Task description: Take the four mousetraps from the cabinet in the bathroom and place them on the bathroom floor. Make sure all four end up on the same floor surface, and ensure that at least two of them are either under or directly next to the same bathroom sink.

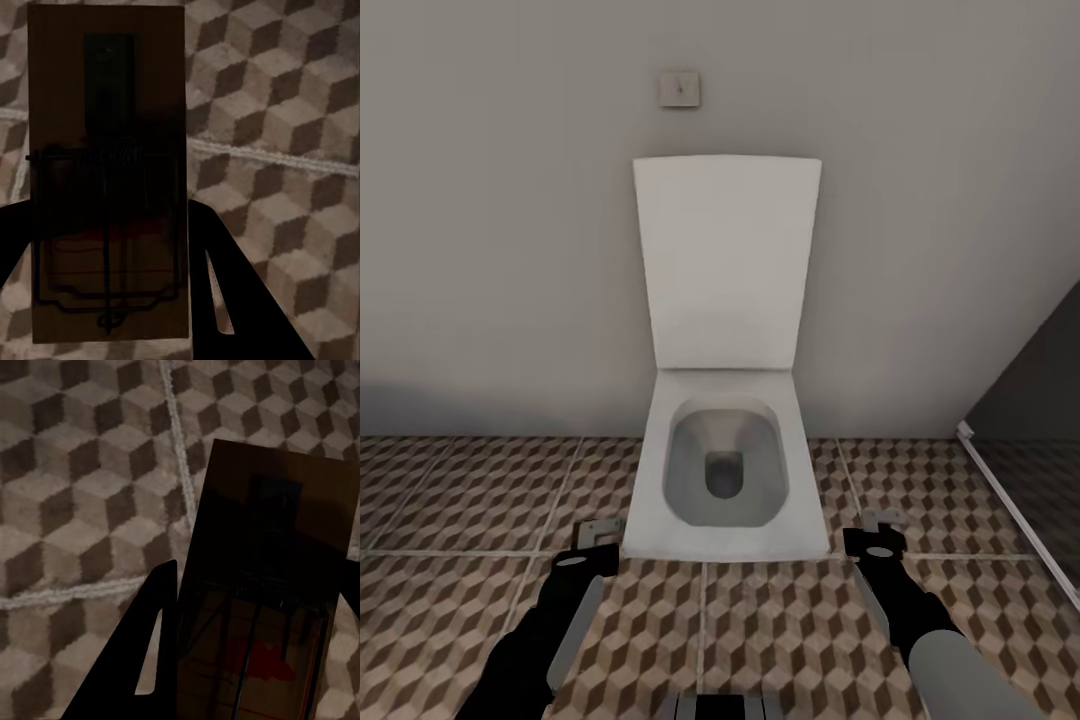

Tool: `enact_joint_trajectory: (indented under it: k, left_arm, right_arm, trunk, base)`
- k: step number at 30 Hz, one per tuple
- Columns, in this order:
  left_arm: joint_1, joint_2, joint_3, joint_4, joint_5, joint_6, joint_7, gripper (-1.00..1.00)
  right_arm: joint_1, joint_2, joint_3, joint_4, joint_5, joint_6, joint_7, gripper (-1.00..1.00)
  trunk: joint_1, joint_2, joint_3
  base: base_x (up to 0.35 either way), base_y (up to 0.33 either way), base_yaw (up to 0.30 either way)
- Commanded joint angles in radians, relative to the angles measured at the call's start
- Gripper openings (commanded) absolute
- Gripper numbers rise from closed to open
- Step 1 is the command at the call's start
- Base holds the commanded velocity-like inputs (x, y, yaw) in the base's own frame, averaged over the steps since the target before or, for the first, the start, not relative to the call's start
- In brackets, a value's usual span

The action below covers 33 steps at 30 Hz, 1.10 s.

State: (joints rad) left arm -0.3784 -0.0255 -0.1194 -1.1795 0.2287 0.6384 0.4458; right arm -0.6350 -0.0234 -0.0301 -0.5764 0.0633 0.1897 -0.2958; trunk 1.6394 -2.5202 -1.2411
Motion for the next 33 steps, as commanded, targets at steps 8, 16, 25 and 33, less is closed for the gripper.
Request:
enact_joint_trajectory:
  k: [8, 16, 25, 33]
  left_arm:
    - [-0.001, 0.001, -0.003, 0.0, 0.008, 0.003, 0.008, -1.0]
    - [0.0, 0.0, -0.003, -0.002, 0.008, 0.001, 0.008, -1.0]
    - [0.0, 0.001, -0.003, 0.003, 0.008, 0.001, 0.008, -1.0]
    - [0.0, 0.004, -0.002, 0.003, 0.008, 0.001, 0.008, -1.0]
  right_arm:
    - [0.0, -0.001, -0.001, -0.002, 0.004, 0.006, 0.0, -1.0]
    - [0.0, -0.001, -0.001, -0.002, 0.004, 0.005, 0.0, -1.0]
    - [0.0, 0.0, -0.001, -0.002, 0.005, 0.002, 0.0, -1.0]
    - [0.0, 0.002, -0.001, -0.002, 0.01, 0.002, -0.001, -1.0]
  trunk:
    - [0.0, 0.0, -0.001]
    - [0.0, 0.0, -0.001]
    - [0.0, 0.0, -0.001]
    - [0.0, 0.0, -0.001]
  base:
    - [0.271, 0.0, 0.0]
    - [0.067, 0.0, 0.0]
    - [0.182, 0.0, 0.0]
    - [0.086, 0.0, 0.0]
